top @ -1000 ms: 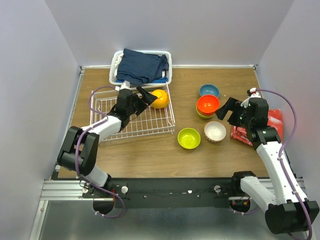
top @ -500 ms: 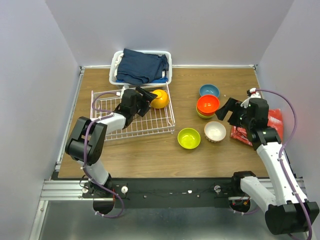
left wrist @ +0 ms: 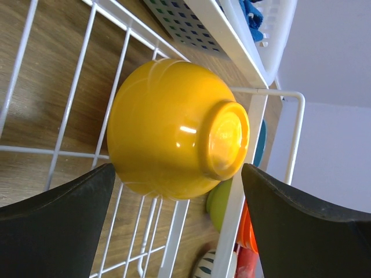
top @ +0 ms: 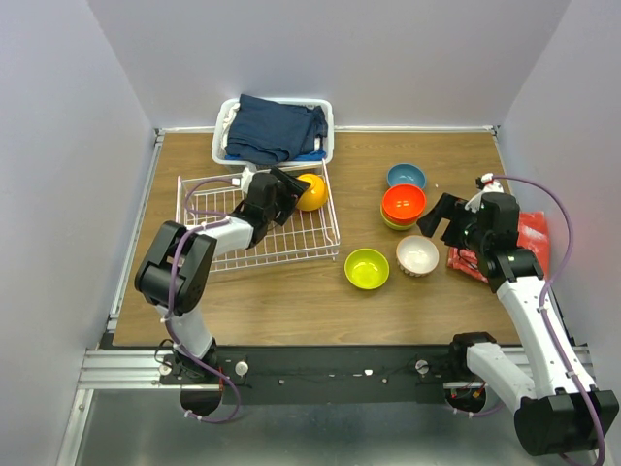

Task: Unload the bowls from the dish rack

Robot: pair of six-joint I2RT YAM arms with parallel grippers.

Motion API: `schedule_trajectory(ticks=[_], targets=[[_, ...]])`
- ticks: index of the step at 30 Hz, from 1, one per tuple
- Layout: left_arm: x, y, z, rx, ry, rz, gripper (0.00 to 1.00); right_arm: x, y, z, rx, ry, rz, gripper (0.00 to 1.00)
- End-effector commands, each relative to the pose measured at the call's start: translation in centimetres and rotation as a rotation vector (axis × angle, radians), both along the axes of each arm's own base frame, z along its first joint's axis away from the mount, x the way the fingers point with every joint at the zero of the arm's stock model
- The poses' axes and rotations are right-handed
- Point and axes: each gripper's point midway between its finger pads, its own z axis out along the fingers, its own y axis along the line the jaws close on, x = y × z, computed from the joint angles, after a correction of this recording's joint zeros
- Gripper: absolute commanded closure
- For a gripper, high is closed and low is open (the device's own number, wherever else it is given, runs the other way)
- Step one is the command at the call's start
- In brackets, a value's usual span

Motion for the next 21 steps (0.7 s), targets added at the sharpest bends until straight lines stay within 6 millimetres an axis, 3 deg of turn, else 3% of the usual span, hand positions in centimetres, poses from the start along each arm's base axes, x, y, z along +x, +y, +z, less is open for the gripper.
schedule_trajectory(ticks=[1, 4, 9, 21], targets=[[0.8, 0.8, -1.2, 0.057, 0.011, 0.074, 0.01, 0.1, 0.2, -0.2, -0.007, -0.014, 0.026, 0.00], [0.3, 1.1, -1.4, 0.117, 0.042, 0.095, 0.01, 0.1, 0.1, -0.1, -0.013, -0.018, 0.025, 0.00], [1.1, 1.4, -0.3, 0.161, 0.007, 0.114, 0.01, 0.2, 0.0, -0.3, -0.020, -0.014, 0.020, 0.00], [0.5, 1.5, -2.0, 0.200, 0.107, 0.139, 0.01, 0.3, 0.0, -0.6, -0.023, -0.013, 0.027, 0.00]])
